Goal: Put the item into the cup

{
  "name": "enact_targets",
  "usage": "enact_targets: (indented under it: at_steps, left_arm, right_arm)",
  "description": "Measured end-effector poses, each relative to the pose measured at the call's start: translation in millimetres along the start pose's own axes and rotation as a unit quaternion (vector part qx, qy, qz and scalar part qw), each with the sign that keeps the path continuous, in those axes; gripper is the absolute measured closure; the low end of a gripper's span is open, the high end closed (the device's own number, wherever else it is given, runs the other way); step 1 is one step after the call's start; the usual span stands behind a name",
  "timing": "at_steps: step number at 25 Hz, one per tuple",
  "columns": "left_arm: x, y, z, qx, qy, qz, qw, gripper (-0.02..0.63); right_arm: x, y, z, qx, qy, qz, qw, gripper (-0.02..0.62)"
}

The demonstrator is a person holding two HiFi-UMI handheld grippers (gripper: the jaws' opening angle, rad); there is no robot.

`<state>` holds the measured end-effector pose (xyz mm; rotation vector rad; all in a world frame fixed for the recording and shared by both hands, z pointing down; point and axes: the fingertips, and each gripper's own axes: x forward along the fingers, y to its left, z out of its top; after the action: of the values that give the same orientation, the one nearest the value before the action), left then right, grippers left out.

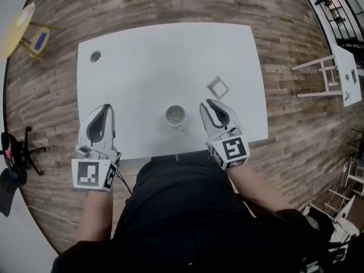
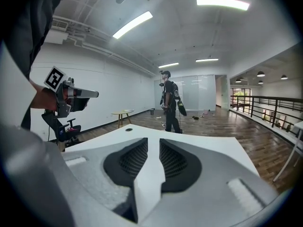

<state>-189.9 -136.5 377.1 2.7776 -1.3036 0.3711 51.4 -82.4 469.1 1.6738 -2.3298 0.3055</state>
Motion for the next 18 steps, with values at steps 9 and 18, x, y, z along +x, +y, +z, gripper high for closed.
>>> enact_targets:
  at_steps: [9, 18]
  left_arm:
    - [7.5, -0.2, 13.8, 0.010, -0.016, -0.001, 0.9998, 0.607]
    - [7.6, -1.7, 26.5, 0.014, -0.033, 0.003, 0.9993, 0.607]
  right_arm:
    - [-8.0, -26.0, 9.4, -0.003, -0.018, -0.034, 0.999, 0.512]
    - [-12.2, -38.4, 21.9, -0.004, -0.041, -0.051, 0.998, 0.512]
